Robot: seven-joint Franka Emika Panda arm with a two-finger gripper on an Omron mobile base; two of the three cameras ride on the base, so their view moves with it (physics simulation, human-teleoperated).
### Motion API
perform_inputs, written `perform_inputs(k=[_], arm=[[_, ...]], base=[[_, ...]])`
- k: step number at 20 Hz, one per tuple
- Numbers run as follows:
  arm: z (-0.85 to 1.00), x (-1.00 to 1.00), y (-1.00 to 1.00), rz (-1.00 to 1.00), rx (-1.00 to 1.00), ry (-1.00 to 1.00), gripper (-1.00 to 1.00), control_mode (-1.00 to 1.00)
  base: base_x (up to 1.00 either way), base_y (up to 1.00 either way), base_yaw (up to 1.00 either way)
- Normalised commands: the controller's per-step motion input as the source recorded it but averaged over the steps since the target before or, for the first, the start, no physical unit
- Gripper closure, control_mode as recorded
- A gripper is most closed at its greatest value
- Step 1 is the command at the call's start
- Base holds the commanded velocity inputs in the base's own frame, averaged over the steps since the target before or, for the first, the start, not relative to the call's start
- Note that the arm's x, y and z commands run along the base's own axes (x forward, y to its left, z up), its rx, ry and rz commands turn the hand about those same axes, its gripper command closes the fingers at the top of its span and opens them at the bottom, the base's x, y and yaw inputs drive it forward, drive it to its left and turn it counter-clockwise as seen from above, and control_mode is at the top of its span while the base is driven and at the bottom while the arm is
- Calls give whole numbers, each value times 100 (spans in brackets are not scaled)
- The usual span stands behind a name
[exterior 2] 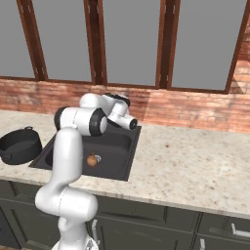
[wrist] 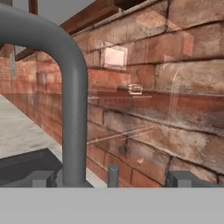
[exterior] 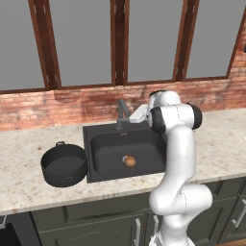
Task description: Dump the onion from the pot into the sink. Then turn on the water and wash the onion. Then turn off the water and put the onion back in the pot.
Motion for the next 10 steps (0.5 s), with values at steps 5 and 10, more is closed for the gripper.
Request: perform_inputs(k=[5,10], arm=[[-9,21,0,0,0,0,-100,-100],[-13,22,4,-2,0,0,-100,-100]], base=[[0,0,0],[0,0,0]])
